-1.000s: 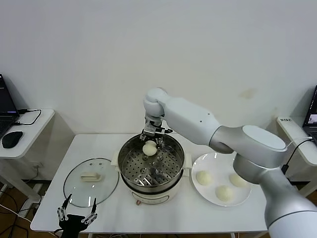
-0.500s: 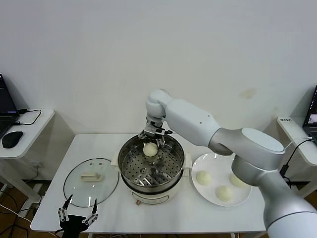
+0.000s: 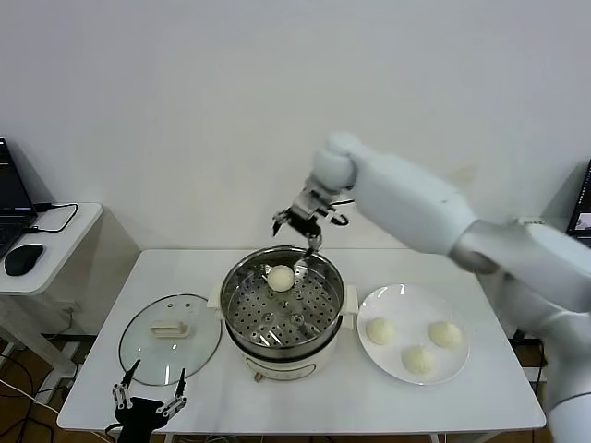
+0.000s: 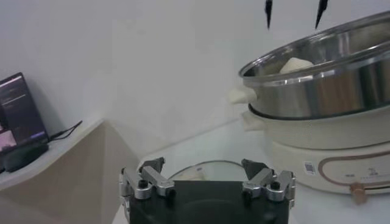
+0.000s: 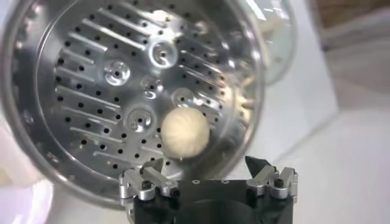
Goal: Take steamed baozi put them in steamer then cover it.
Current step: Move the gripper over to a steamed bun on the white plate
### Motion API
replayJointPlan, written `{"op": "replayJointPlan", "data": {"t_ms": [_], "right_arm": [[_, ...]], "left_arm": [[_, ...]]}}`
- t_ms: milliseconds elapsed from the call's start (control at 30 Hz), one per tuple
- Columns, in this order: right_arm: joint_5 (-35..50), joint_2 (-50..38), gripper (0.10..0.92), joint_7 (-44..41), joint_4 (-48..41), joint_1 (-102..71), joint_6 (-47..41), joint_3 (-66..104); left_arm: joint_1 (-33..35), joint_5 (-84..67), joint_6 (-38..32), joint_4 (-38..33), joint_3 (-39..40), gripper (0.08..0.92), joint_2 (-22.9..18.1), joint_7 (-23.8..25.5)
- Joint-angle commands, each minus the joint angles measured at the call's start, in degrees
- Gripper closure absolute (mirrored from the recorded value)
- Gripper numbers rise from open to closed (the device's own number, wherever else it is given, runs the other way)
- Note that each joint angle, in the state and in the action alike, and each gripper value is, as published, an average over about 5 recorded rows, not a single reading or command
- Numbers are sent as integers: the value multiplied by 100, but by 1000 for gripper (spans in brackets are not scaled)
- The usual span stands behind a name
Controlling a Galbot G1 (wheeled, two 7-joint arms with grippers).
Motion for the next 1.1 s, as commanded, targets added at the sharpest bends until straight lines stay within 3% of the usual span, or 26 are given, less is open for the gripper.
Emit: {"op": "replayJointPlan", "data": {"t_ms": [33, 167, 367, 767, 1100], "right_arm": [[1006, -1576, 203, 231, 1093, 103, -2390, 116], [968, -2160, 203, -86, 1383, -170, -3189, 282], [676, -2551, 203, -400, 1589, -856, -3524, 388], [-249, -2001, 203, -132, 1316, -2385, -3506, 577], [-403, -1431, 203, 39, 736, -2687, -3562, 565]], "left_arm": [[17, -73, 40, -9, -1, 177, 110, 14], [-2, -149, 156, -25, -37, 177, 171, 31], [-9, -163, 293, -59, -10, 177, 110, 30], [19, -132, 338, -95, -29, 177, 5, 46], [-3, -121, 342, -16, -57, 177, -10, 61]]}}
